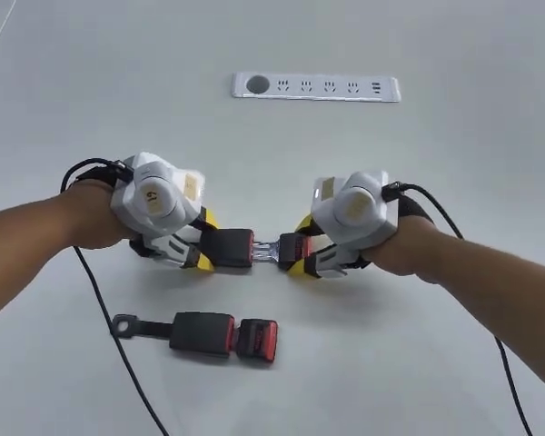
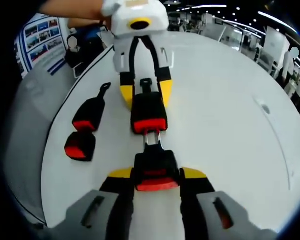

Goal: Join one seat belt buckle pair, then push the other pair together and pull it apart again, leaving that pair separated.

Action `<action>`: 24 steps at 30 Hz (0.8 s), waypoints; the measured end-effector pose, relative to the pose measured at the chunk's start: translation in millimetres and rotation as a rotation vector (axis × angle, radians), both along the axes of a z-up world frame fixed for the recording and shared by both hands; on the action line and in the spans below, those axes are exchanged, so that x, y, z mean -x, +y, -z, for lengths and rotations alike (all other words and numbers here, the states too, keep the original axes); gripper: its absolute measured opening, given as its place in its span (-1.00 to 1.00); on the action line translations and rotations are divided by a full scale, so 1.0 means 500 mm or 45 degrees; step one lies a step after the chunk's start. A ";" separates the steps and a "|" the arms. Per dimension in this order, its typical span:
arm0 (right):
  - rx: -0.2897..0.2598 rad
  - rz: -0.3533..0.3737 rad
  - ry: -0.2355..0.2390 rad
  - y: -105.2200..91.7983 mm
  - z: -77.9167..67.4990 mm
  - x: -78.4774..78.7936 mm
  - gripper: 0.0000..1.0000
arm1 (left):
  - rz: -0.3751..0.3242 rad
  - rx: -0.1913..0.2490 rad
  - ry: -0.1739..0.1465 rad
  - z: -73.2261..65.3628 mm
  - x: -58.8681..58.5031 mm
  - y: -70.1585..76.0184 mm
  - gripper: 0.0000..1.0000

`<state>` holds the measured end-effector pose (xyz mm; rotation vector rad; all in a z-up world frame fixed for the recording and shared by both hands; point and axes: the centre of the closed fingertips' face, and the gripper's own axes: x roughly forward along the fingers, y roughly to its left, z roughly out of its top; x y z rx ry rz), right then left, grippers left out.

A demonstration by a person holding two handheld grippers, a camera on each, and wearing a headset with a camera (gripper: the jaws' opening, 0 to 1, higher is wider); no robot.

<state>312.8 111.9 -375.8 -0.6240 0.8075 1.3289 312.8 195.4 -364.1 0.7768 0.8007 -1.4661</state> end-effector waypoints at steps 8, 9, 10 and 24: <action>-0.017 0.007 -0.003 0.015 -0.002 -0.005 -0.29 | 0.006 -0.007 0.003 0.002 -0.001 0.001 -0.34; -0.026 0.007 -0.004 0.014 -0.002 -0.005 -0.29 | 0.006 -0.006 0.000 0.002 -0.001 0.001 -0.34; -0.036 0.010 -0.003 0.014 -0.002 -0.006 -0.29 | 0.000 -0.007 0.001 0.002 -0.001 0.001 -0.35; -0.097 0.062 -0.004 0.056 -0.006 -0.004 -0.31 | 0.057 -0.067 -0.015 0.003 0.002 0.001 -0.36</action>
